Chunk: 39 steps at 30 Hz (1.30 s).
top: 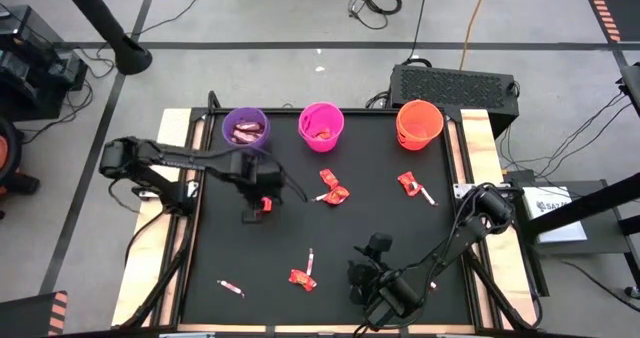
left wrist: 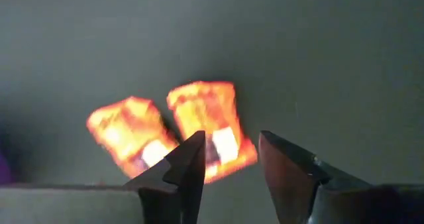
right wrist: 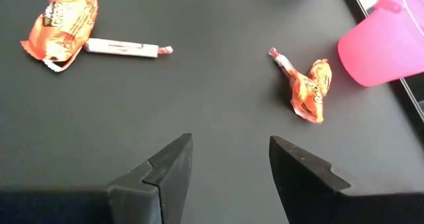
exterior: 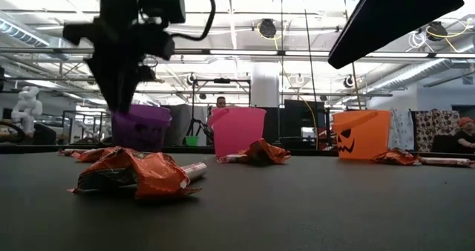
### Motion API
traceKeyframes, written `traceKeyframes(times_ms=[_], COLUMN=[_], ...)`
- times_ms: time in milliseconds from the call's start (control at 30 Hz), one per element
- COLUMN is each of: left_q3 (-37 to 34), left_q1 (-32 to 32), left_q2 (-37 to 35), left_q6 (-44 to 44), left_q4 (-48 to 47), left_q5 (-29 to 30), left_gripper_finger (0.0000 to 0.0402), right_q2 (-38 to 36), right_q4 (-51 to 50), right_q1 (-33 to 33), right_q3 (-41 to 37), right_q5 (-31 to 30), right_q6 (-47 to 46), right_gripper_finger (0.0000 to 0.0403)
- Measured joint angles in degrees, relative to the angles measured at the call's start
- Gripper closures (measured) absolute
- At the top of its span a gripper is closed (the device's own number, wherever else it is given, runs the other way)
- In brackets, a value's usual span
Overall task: Sort candy by brand, put in halloween buckets
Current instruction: Put the red chocolate bar into the pink bucket
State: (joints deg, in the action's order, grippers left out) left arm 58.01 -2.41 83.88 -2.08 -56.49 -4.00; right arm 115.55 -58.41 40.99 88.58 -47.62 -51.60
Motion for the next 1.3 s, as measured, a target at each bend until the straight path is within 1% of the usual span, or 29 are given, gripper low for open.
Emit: traceKeyframes(times_ms=[67, 133, 267, 367, 533, 600, 700, 800, 1000, 1167, 1233, 1300], left_q3=[-3.0, -4.8, -5.5, -6.4, -10.2, -11.1, -12.4, -13.9, -17.4, -18.2, -18.2, -18.2], left_q1=[1.5, 2.8, 4.6, 5.5, 6.1, 6.0, 6.0, 5.9, 5.9, 5.9, 5.9, 5.8], left_q2=[0.1, 0.0, 0.0, 0.0, 0.1, 0.2, 0.2, 0.2, 0.2, 0.2, 0.2, 0.2], left_q6=[-1.2, -1.7, -1.8, -1.8, -1.8, -1.8, -1.7, -1.3, -1.3, -1.3, -1.3, -1.3], left_q4=[5.5, 8.7, 9.5, 11.8, 18.8, 20.1, 20.4, 21.6, 27.4, 27.6, 27.6, 27.6], left_q5=[0.1, 0.1, 1.4, 1.7, 2.3, 4.2, 5.5, 5.6, 5.5, 6.1, 6.2, 6.4], left_gripper_finger=[0.0253, 0.0253, 0.0253, 0.0253, 0.0253, 0.0253, 0.0253, 0.0253, 0.0253, 0.0254, 0.0261, 0.0277], right_q2=[0.0, 0.0, 0.0, 0.0, 0.0, 0.0, 0.0, 0.0, 0.0, 0.0, 0.0, 0.0], right_q4=[0.0, 0.0, 0.0, 0.0, 0.0, 0.0, 0.0, 0.0, 0.0, 0.0, 0.0, 0.0], right_q1=[-0.1, -0.1, -0.4, -0.4, -0.4, -0.4, -0.4, -0.4, -0.4, -0.4, -0.4, -0.4], right_q3=[0.0, 0.0, 0.0, 0.0, 0.0, 0.0, 0.0, 0.0, 0.0, 0.0, 0.0, 0.0], right_q5=[0.0, 0.0, -0.1, 0.0, 0.0, -0.1, 0.0, -0.1, -0.1, -0.1, -0.1, -0.1], right_q6=[0.7, 1.5, 2.9, 3.0, 3.0, 3.0, 2.9, 2.9, 2.9, 2.9, 3.0, 3.0], right_gripper_finger=[0.0211, 0.0211, 0.0211, 0.0211, 0.0211, 0.0211, 0.0211, 0.0211, 0.0211, 0.0211, 0.0211, 0.0211])
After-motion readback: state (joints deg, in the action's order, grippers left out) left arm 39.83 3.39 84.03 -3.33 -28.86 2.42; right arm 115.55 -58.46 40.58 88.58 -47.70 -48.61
